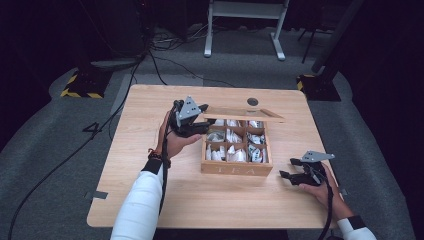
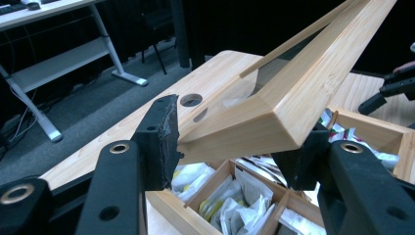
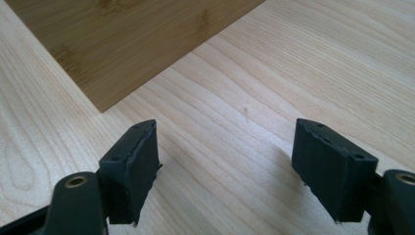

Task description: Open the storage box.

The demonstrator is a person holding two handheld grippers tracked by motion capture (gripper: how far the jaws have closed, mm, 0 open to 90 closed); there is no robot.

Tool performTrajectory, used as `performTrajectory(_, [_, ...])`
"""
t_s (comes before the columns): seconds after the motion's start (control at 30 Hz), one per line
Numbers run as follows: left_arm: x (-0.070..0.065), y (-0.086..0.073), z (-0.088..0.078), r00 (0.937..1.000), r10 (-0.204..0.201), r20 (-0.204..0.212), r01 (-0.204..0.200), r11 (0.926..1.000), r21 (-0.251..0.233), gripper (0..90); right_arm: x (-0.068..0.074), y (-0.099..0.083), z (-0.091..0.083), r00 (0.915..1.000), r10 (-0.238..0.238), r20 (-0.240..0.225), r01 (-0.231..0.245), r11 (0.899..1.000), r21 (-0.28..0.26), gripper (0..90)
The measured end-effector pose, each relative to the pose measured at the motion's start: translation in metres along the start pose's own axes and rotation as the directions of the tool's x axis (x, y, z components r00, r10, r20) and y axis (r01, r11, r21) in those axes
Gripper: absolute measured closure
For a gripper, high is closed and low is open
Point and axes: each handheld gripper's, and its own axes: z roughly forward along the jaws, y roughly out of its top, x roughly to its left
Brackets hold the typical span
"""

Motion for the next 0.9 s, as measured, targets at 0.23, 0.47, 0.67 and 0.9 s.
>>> performTrajectory(0.23, [0.005, 0.011, 0.002, 0.9999, 0.006, -0.011, -0.006, 1.0000, 0.005, 50.6, 0.001, 0.000, 0.002, 1.0000, -0.007, 0.002, 0.007, 1.000, -0.001, 25.7])
performTrajectory(0.47, [0.011, 0.024, 0.005, 0.9996, 0.008, -0.028, -0.008, 1.0000, 0.005, 51.8, 0.002, 0.001, 0.003, 0.9998, -0.012, 0.015, 0.012, 1.000, 0.002, 25.5])
performTrajectory(0.67, [0.018, 0.034, 0.008, 0.9993, -0.001, -0.036, 0.001, 1.0000, 0.008, 52.9, 0.001, 0.001, 0.004, 0.9998, -0.012, 0.016, 0.012, 1.000, 0.002, 25.5])
performTrajectory(0.9, [0.027, 0.042, 0.013, 0.9989, -0.025, -0.041, 0.025, 0.9996, 0.008, 53.3, 0.002, 0.001, 0.004, 0.9998, -0.010, 0.019, 0.010, 1.000, 0.002, 25.5])
